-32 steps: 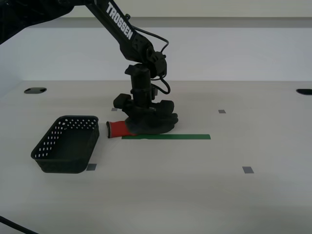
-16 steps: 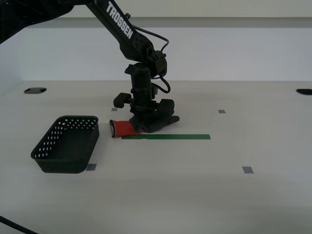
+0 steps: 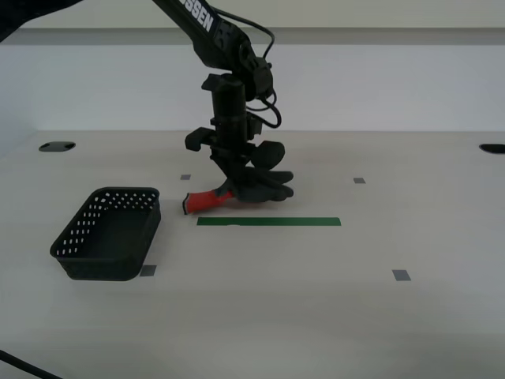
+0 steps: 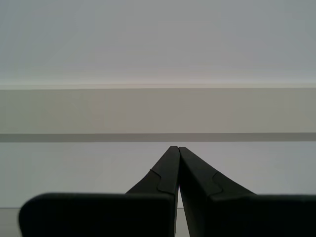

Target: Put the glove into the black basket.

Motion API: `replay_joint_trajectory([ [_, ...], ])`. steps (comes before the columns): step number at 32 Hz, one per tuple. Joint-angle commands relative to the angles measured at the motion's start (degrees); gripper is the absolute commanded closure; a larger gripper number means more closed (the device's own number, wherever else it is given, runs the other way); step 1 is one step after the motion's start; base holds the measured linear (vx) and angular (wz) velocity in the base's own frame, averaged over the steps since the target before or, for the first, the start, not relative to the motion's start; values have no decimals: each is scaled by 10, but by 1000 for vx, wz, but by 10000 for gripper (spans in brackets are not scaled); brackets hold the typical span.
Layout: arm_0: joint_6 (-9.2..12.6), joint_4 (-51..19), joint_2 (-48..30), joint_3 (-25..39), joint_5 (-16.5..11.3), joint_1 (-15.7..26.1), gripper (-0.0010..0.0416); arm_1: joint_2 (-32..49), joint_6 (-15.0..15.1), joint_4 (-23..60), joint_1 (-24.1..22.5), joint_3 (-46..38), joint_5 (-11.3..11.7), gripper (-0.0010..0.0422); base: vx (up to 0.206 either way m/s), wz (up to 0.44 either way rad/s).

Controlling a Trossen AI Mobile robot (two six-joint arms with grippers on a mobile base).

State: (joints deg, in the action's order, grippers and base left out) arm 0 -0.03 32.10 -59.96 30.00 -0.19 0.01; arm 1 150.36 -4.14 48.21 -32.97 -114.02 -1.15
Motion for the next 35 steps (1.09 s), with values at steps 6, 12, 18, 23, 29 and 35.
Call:
replay_joint_trajectory([
  [6, 0, -5, 0, 0, 0, 0, 405, -120, 50, 78, 0, 8, 1, 414, 0, 0],
  [12, 0, -21, 0, 0, 0, 0, 405, -196, 56, 96, 0, 52, -4, 414, 0, 0],
  [18, 0, -26, 0, 0, 0, 0, 405, -338, 53, 50, 7, 240, -7, 414, 0, 0],
  [23, 0, -26, 0, 0, 0, 0, 405, -444, 27, 10, 29, 393, -6, 413, 0, 0],
  [29, 0, -29, 0, 0, 0, 0, 405, -579, 1, -27, 136, 561, 22, 413, 0, 0],
  [35, 0, -31, 0, 0, 0, 0, 405, -576, -5, -98, 220, 606, 22, 413, 0, 0],
])
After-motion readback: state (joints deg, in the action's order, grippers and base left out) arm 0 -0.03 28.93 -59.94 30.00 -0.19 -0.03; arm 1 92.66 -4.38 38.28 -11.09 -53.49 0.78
